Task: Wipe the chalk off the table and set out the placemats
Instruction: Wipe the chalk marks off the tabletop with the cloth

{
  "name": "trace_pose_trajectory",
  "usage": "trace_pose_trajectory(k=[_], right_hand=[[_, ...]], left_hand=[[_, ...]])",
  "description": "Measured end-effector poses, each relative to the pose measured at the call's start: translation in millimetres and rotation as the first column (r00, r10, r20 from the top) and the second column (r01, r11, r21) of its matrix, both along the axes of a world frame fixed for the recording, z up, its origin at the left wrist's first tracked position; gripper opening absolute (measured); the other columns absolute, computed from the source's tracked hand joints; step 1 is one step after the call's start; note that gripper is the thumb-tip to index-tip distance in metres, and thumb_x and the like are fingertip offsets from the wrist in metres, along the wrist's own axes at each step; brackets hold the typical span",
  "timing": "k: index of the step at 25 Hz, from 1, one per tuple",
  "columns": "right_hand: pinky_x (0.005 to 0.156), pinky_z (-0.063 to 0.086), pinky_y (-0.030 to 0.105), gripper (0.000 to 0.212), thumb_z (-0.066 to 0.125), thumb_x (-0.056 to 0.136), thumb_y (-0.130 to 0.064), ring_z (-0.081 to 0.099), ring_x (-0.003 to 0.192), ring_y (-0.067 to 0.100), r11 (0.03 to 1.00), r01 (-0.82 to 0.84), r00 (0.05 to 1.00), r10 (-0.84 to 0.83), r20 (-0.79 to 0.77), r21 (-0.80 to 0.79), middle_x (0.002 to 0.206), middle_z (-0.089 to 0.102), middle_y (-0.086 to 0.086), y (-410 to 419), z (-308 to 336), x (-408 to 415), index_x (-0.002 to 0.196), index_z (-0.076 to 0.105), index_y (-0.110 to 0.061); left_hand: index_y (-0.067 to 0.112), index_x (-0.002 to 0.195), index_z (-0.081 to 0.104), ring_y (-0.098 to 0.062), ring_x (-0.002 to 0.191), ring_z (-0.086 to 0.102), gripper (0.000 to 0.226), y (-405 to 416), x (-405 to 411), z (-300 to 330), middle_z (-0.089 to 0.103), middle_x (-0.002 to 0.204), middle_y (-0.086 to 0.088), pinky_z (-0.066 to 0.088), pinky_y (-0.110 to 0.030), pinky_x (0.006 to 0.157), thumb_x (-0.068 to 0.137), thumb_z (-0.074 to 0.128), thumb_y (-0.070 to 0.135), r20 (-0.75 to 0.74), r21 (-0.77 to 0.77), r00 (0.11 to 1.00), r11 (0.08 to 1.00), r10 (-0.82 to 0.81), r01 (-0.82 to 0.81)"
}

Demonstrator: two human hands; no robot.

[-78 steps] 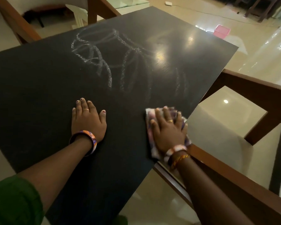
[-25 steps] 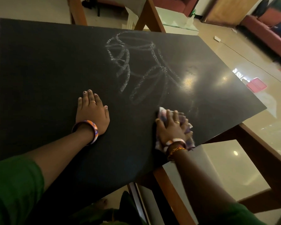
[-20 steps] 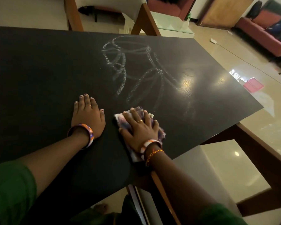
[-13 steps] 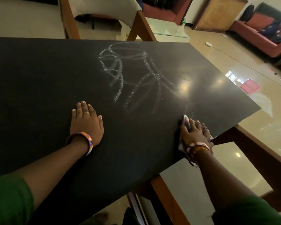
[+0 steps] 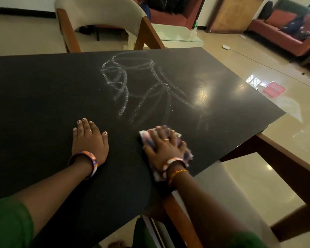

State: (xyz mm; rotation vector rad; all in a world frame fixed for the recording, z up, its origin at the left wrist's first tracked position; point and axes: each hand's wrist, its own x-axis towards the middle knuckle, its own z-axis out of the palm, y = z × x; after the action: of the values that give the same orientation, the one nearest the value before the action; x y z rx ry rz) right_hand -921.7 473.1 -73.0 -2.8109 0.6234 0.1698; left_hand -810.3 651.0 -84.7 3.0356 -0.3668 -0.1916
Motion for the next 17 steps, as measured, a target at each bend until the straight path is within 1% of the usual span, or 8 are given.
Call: trace_pose_trajectory(k=[3,6,8,9,11,13,15,17], right_hand=[[0.111,-0.004,0.064,0.06,0.031,0.094,-0.06,-0.01,0.146,0.029,0.935,0.35,0.937,-0.35,-0.009,0.058,0.16,-0.001,-0.013,-83.3,4.6,-24.3,0.148,0.012,-0.045],[0.109,0.002,0.066,0.061,0.032,0.095,-0.055,-0.01,0.145,0.033,0.851,0.52,0.854,-0.519,-0.033,0.077,0.16,-0.001,-0.009,-116.3,8.8,-39.8,0.15,0.01,-0.041],[0.107,0.003,0.07,0.062,0.031,0.095,-0.055,-0.01,0.145,0.036,0.855,0.516,0.857,-0.516,-0.017,0.057,0.161,-0.002,-0.006,-92.3,5.1,-32.8,0.151,0.009,-0.038],[0.107,0.001,0.07,0.062,0.03,0.095,-0.056,-0.012,0.144,0.036,0.893,0.448,0.894,-0.449,-0.003,0.046,0.16,-0.004,-0.005,-70.8,1.6,-27.7,0.151,0.009,-0.038],[0.107,-0.004,0.068,0.062,0.029,0.094,-0.059,-0.016,0.144,0.034,0.982,0.188,0.982,-0.189,0.008,0.029,0.16,-0.007,-0.008,-25.5,-2.2,-23.9,0.15,0.008,-0.041],[0.107,-0.006,0.066,0.062,0.03,0.093,-0.061,-0.017,0.144,0.03,1.0,0.004,1.0,-0.004,-0.005,0.016,0.159,-0.007,-0.012,-17.4,-2.9,-23.0,0.148,0.008,-0.044],[0.107,-0.005,0.066,0.061,0.031,0.092,-0.061,-0.013,0.145,0.029,0.998,0.056,0.998,-0.056,0.018,-0.002,0.159,-0.003,-0.014,-60.9,-5.2,-12.6,0.147,0.011,-0.046],[0.107,-0.004,0.069,0.06,0.032,0.092,-0.061,-0.009,0.145,0.031,0.965,0.262,0.964,-0.263,0.047,0.016,0.159,0.0,-0.013,-124.4,-7.3,-5.9,0.148,0.014,-0.045]], left_hand=[[-0.003,0.146,0.014,-0.031,0.144,0.008,0.063,2.2,2.5,-1.4,0.01,0.154,-0.021,0.011,-0.041,0.117,0.099,0.02,0.038,0.005,-0.012,1.0,1.0,-0.006,0.006],[-0.002,0.146,0.014,-0.03,0.144,0.006,0.061,-0.4,1.4,-0.7,0.009,0.155,-0.019,0.01,-0.041,0.117,0.099,0.023,0.036,-0.02,-0.033,0.999,0.999,0.028,-0.029],[-0.002,0.146,0.016,-0.032,0.144,0.007,0.058,-11.9,1.6,3.7,0.01,0.154,-0.02,0.011,-0.042,0.117,0.099,0.029,0.029,-0.035,-0.046,0.994,0.993,0.107,-0.108],[-0.002,0.145,0.017,-0.033,0.143,0.007,0.056,-19.6,3.4,6.7,0.011,0.154,-0.021,0.011,-0.043,0.117,0.098,0.032,0.024,-0.046,-0.05,0.986,0.985,0.162,-0.165],[-0.002,0.145,0.017,-0.035,0.143,0.008,0.056,-33.9,8.3,11.7,0.011,0.153,-0.023,0.011,-0.044,0.117,0.096,0.036,0.017,-0.062,-0.051,0.969,0.969,0.239,-0.242],[-0.002,0.146,0.017,-0.034,0.143,0.008,0.057,-41.3,10.3,8.2,0.011,0.154,-0.022,0.011,-0.043,0.117,0.094,0.036,0.014,-0.02,-0.052,0.981,0.979,0.195,-0.195],[-0.003,0.146,0.017,-0.032,0.143,0.009,0.058,-42.9,11.8,3.6,0.012,0.154,-0.02,0.011,-0.042,0.118,0.094,0.036,0.013,0.011,-0.056,0.993,0.991,0.122,-0.121],[-0.003,0.145,0.017,-0.03,0.144,0.009,0.057,-44.1,10.7,3.4,0.013,0.154,-0.019,0.011,-0.041,0.118,0.094,0.035,0.012,0.018,-0.058,0.992,0.991,0.125,-0.124]])
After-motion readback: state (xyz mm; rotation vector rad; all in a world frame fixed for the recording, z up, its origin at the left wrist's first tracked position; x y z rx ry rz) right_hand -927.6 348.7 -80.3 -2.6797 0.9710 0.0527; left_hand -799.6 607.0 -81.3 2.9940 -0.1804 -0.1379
